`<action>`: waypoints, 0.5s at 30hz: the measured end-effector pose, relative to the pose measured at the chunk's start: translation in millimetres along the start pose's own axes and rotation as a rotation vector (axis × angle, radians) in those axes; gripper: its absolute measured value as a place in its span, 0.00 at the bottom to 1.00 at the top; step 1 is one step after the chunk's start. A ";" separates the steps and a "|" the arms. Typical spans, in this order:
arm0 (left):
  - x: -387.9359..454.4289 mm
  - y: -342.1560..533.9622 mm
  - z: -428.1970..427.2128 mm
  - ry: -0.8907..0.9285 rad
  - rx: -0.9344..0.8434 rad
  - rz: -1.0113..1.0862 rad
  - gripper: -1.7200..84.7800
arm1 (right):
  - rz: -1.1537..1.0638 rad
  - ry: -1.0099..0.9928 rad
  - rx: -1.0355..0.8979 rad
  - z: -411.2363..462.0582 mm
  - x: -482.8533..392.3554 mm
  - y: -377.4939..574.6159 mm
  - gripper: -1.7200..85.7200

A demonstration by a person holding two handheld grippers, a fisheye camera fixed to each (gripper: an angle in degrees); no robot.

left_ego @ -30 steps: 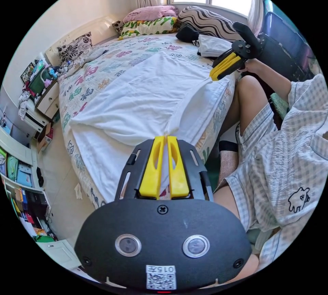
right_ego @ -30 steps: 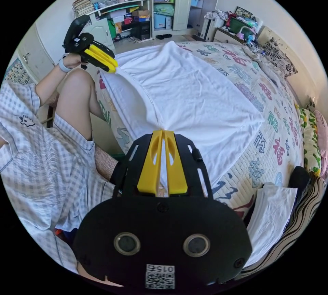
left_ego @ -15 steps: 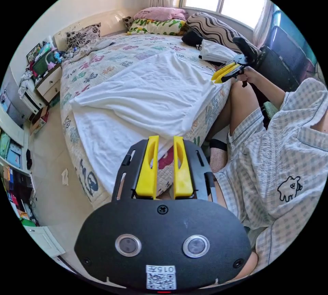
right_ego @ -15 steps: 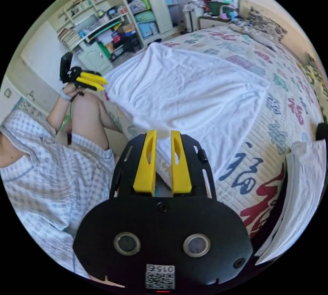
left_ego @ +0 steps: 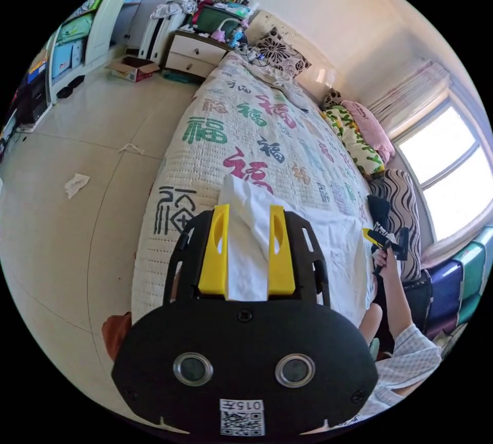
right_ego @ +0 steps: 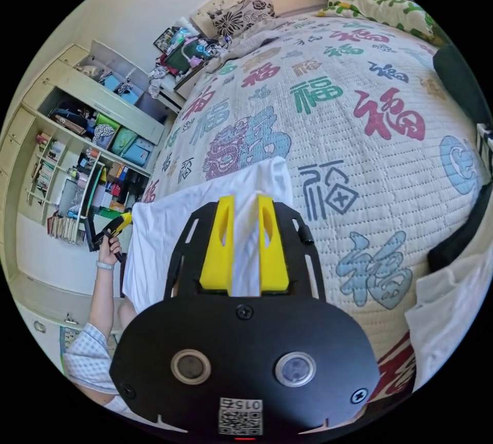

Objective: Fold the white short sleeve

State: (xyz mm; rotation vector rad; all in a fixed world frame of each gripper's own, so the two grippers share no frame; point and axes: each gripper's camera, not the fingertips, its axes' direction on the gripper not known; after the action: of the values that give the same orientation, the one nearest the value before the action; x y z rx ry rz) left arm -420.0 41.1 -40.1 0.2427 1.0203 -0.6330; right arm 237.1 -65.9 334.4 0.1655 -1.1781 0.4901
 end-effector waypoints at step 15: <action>-4.2 -10.3 -24.3 -0.090 0.016 0.147 0.11 | -0.126 0.157 0.007 -10.9 -2.8 6.7 0.09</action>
State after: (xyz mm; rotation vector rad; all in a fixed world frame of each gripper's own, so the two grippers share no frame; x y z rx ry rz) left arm -445.1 45.9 -48.0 0.2976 0.9025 -0.5142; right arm 242.4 -56.6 326.8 0.2021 -1.0056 0.3897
